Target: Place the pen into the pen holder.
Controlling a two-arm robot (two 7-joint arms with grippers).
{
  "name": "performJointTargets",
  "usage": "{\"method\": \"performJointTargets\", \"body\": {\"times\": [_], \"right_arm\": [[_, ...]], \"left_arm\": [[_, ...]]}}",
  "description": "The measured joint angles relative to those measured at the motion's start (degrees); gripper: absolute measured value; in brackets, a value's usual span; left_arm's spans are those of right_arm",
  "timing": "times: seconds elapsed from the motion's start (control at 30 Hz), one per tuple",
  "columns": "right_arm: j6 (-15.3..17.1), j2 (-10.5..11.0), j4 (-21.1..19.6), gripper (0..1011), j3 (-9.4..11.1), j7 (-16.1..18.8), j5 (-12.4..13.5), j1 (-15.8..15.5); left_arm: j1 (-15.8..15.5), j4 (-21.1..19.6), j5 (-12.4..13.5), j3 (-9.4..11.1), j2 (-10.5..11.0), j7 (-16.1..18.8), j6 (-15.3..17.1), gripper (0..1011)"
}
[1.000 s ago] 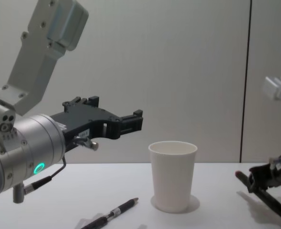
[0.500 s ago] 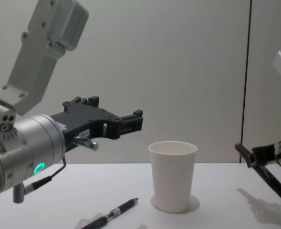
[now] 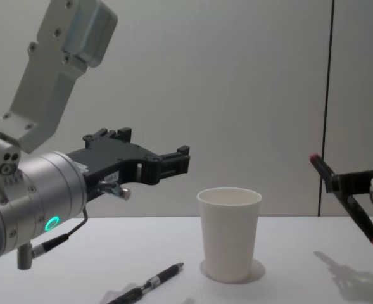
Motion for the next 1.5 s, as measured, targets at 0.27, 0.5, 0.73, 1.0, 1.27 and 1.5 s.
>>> {"method": "performJointTargets", "body": {"times": [0.27, 0.5, 0.73, 1.0, 1.27, 1.5], "right_arm": [[-8.12, 0.39, -1.74, 179, -0.53, 0.48, -0.71, -2.74], [-16.27, 0.3, -1.97, 179, -1.28, 1.49, -1.46, -4.33], [-23.14, -0.21, -1.34, 179, -2.21, 2.86, -2.19, -5.06], [-27.8, -1.23, 0.07, 179, -3.39, 4.1, -2.98, -5.02], [-31.16, -2.89, 2.62, 179, -4.85, 5.3, -3.83, -3.96], [-33.51, -4.39, 5.17, 179, -6.04, 5.88, -4.67, -2.63]], "left_arm": [[0.0, 0.0, 0.0, 0.0, 0.0, 0.0, 0.0, 1004], [0.0, 0.0, 0.0, 0.0, 0.0, 0.0, 0.0, 1004], [0.0, 0.0, 0.0, 0.0, 0.0, 0.0, 0.0, 1004], [0.0, 0.0, 0.0, 0.0, 0.0, 0.0, 0.0, 1004], [0.0, 0.0, 0.0, 0.0, 0.0, 0.0, 0.0, 1004], [0.0, 0.0, 0.0, 0.0, 0.0, 0.0, 0.0, 1004]]}}
